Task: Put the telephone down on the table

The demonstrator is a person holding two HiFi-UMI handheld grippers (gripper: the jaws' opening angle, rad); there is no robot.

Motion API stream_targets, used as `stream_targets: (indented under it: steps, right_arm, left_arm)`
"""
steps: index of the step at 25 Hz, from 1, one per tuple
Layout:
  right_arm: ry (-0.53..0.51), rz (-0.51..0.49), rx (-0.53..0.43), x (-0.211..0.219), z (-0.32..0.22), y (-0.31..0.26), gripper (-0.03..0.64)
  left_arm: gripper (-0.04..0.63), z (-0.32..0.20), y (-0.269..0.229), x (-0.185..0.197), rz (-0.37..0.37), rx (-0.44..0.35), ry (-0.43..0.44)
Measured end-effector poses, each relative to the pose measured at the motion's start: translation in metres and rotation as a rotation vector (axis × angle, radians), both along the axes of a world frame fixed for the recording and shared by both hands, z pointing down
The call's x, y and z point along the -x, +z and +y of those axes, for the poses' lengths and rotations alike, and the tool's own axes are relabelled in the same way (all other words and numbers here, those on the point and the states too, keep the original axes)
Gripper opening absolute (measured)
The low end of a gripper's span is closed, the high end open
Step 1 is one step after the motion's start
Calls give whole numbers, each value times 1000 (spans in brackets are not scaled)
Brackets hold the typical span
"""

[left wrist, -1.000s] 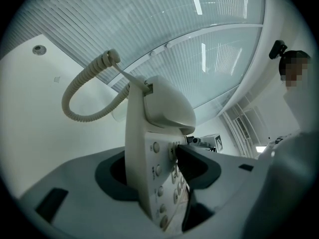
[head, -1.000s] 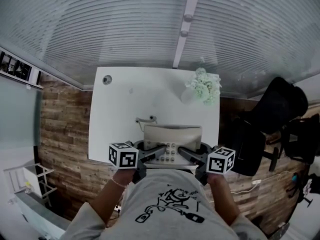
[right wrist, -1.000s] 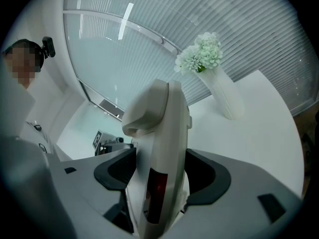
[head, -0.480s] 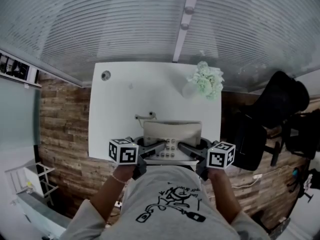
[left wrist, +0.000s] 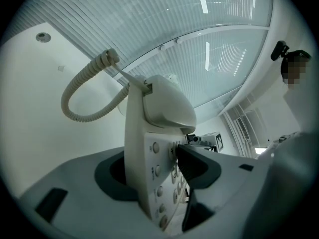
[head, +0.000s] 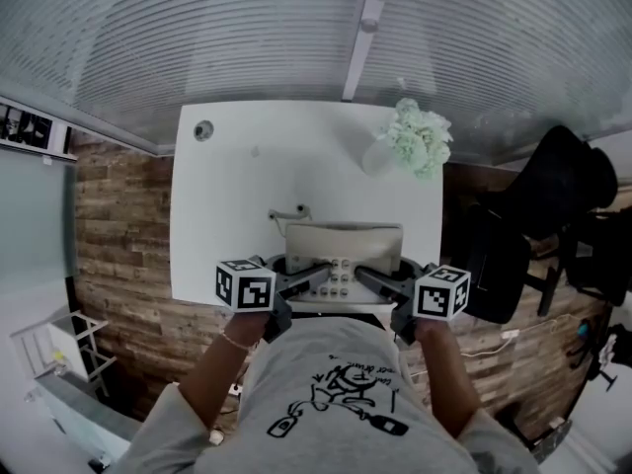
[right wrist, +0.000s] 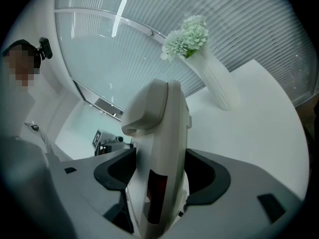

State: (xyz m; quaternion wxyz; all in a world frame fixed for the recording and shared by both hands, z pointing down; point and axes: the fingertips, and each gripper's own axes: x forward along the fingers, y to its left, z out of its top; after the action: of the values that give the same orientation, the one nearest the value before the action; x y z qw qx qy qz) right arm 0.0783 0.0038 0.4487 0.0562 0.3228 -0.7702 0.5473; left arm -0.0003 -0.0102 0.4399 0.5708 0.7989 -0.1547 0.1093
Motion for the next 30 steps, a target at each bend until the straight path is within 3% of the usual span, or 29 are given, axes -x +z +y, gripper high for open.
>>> stream_targets:
  steps: [30]
  right_arm:
    - [-14, 7, 115, 14, 3, 72, 314]
  left_arm:
    - [252, 4, 76, 13, -35, 88, -10]
